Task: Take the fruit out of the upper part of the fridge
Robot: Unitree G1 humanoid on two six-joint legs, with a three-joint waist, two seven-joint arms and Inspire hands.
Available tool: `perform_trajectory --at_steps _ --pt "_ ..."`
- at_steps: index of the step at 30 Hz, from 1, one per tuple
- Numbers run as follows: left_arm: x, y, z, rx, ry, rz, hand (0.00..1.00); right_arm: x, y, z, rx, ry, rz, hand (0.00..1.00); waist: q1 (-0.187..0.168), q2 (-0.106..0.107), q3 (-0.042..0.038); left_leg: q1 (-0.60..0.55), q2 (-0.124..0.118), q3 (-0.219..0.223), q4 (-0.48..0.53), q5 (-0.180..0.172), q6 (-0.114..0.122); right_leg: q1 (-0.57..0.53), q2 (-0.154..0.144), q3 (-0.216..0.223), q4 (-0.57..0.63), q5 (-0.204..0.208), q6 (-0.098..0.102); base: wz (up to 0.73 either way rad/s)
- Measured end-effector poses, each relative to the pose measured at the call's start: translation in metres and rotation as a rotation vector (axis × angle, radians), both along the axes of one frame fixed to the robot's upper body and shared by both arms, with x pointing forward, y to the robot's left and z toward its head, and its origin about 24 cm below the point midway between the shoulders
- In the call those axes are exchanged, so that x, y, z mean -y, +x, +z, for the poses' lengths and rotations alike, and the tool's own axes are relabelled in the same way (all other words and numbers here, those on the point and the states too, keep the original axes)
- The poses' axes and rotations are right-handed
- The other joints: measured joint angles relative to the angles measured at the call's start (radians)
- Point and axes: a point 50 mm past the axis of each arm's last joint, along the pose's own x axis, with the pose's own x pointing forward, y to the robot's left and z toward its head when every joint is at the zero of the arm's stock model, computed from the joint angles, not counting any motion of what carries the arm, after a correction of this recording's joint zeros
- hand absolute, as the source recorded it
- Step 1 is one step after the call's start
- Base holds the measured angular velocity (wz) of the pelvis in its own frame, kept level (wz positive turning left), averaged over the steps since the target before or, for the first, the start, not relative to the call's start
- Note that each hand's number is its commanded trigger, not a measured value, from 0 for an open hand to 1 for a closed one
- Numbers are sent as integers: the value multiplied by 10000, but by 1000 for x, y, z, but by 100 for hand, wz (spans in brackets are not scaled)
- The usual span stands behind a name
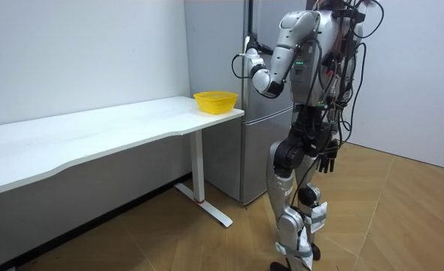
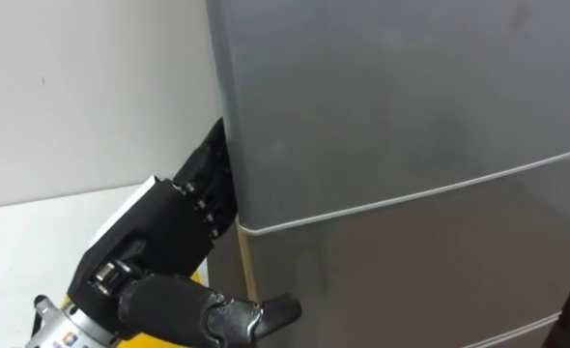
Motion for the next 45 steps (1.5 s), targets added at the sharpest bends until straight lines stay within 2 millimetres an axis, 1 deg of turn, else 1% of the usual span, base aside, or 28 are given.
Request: perform_trajectory --at_steps 3,4,5,6,7,8,9,12,16,18,21,33,41,45 --pt "-1 1 0 -15 -23 82 100 0 0 0 -36 -14 142 0 17 -6 2 -50 1 9 -7 0 0 -54 5 -7 18 0 0 1" --pt "-5 2 1 8 -44 252 100 0 -1 0 -65 -17 164 0 19 -7 1 -68 -1 15 -7 0 0 -70 3 -19 19 1 1 0" --pt "-6 2 1 22 -54 303 84 0 -1 0 -76 -20 176 0 20 -7 1 -76 -3 20 -7 0 0 -78 1 -20 18 1 2 0" --pt "-7 2 1 38 -78 332 64 -1 -1 0 -102 -22 227 0 20 -12 -2 -84 -3 23 -7 0 0 -83 -4 -20 17 2 4 0" --pt "-7 2 1 36 -89 319 52 -1 -1 0 -110 -21 236 0 20 -17 -5 -85 -2 24 -7 0 0 -83 -6 -20 17 3 4 0" --pt "-6 2 1 24 -121 275 17 -1 -1 0 -107 -20 242 0 17 -21 -7 -84 0 29 -7 0 0 -82 -10 -24 15 4 7 0" --pt "-4 1 1 -32 -174 10 0 -1 -1 0 -109 -25 254 0 16 -21 -8 -83 5 32 -7 0 0 -78 -13 -27 11 7 12 0" --pt "2 -2 -1 -190 -419 -627 0 -1 0 0 -89 -31 314 0 25 -19 -8 -72 10 33 -7 0 0 -65 -20 -23 10 15 24 0" --pt "6 -3 -3 -265 -393 -929 0 -1 2 0 0 -30 353 0 -32 -2 -17 -40 20 76 -8 0 0 -42 -21 -17 5 18 28 -5" --pt "8 -4 -3 -281 -368 -1046 0 -1 3 0 -4 -44 419 0 -92 25 -24 -32 11 165 -8 0 0 -44 -13 -19 5 18 28 -2" --pt "9 -4 -3 -287 -352 -1102 0 0 5 0 35 -50 434 0 -176 50 -19 -18 12 232 -7 0 0 -50 -9 -20 12 22 21 -1" --pt "9 -4 -3 -269 -325 -1154 0 0 3 0 7 -62 436 0 -175 7 13 -23 -2 300 -7 0 0 -98 17 166 35 26 16 -2" --pt "10 -5 -3 -220 -281 -1335 0 0 5 1 46 -97 456 0 -184 8 5 -16 44 300 -7 0 0 -104 27 230 25 26 15 -2" --pt "14 -6 -4 -232 -228 -1596 0 1 6 1 150 -255 398 0 -194 7 0 -23 77 298 -6 0 0 -102 4 223 24 26 15 0"
